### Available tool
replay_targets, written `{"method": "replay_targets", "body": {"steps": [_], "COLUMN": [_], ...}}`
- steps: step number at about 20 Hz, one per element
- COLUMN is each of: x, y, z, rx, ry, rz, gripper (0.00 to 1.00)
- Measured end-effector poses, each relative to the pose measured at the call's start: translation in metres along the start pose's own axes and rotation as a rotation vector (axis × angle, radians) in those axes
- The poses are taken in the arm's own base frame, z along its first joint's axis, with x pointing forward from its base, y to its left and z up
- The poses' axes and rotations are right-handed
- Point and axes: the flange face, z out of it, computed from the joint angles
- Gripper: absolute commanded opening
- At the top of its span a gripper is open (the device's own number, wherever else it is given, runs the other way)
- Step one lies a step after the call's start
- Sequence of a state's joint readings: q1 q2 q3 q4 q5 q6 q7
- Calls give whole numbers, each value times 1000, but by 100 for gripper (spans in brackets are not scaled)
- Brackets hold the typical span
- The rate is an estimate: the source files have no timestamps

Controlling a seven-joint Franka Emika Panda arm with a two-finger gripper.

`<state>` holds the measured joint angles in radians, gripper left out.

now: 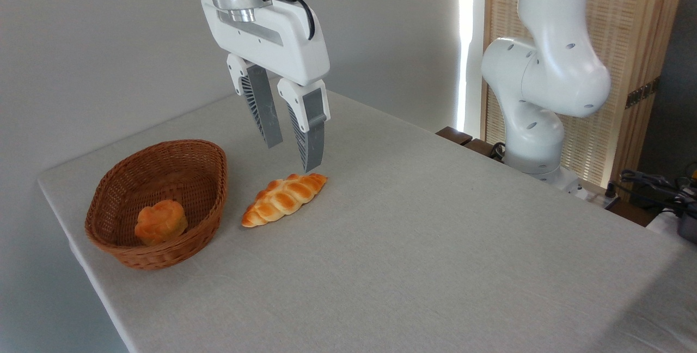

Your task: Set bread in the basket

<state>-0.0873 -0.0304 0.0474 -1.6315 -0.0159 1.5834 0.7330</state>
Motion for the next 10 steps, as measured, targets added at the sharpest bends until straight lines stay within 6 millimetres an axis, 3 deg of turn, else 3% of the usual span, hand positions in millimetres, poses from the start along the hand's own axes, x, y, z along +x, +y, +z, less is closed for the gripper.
{"method": "replay_targets", "body": {"steps": [10], "x": [0], "y": [-2], "z": [-1], "rx": [9], "ry": [8], "rz": [-3], "gripper": [100]}}
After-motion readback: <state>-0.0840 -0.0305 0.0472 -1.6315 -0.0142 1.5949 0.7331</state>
